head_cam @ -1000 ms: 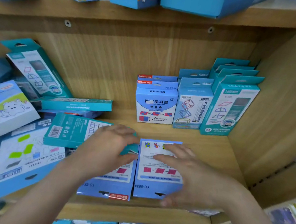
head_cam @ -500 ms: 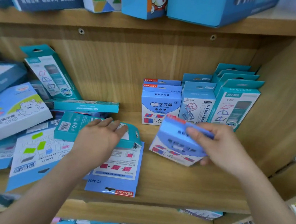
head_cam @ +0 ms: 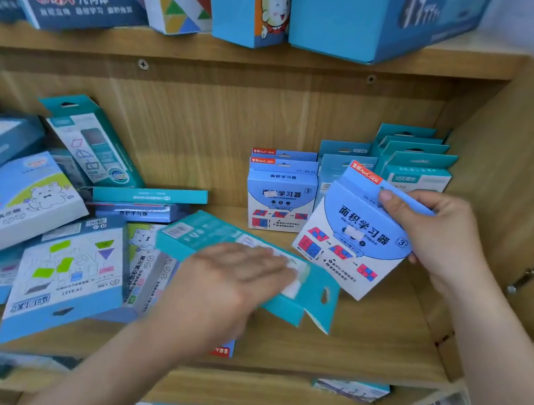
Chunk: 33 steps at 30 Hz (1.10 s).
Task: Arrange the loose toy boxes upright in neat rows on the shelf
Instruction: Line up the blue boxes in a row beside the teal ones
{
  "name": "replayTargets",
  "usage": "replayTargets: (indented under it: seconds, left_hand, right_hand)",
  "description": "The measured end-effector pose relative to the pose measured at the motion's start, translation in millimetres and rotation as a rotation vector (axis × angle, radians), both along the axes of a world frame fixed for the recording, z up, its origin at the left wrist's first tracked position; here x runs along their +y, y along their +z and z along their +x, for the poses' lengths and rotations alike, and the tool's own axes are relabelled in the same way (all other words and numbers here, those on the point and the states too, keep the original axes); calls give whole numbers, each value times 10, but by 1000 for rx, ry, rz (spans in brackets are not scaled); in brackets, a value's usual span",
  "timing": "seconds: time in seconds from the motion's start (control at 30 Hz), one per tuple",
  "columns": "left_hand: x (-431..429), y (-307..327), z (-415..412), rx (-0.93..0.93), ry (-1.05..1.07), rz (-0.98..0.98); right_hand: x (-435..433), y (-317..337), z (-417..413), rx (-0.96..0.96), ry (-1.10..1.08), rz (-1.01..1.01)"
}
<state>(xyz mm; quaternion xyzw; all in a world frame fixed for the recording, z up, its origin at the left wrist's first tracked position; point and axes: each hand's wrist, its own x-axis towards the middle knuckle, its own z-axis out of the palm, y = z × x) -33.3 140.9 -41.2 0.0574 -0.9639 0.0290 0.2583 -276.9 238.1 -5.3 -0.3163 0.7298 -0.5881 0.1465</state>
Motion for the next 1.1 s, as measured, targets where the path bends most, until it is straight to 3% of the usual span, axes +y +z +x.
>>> replayTargets:
  seconds: [0.17, 0.33, 0.53, 0.57, 0.73, 0.8, 0.87, 0.93, 1.03, 1.1]
  left_hand:
    - [433, -338, -416, -52, -143, -48]
    - [570, -746, -812, -214, -68, -45]
    - [570, -639, -1000, -408, 58, 353]
    - [554, -633, -953, -342, 49, 429]
    - [303, -372, -748, 391, 220, 756]
    - [112, -201, -726, 415, 280, 954]
    - [-58, -62, -695, 283, 257, 1052]
    - [-191, -31, -651, 208, 239, 1071]
    - [-424, -70, -565, 291, 318, 1050]
    - [-594, -84, -530, 303, 422, 1003]
  right_hand:
    - [-5, 89, -32, 100, -75, -33]
    - [19, 82, -49, 122, -60, -58]
    - [36, 0, -60, 116, -53, -61]
    - [39, -11, -66, 119, -51, -55]
    - [50, 0, -51, 164, 0, -35]
    - [26, 16, 11, 187, 63, -39]
    - [-37, 19, 102, 196, 119, -28]
    - [-116, 10, 175, 168, 152, -42]
    - [-204, -32, 191, 146, 166, -135]
    - [-227, -101, 160, 211, 160, -95]
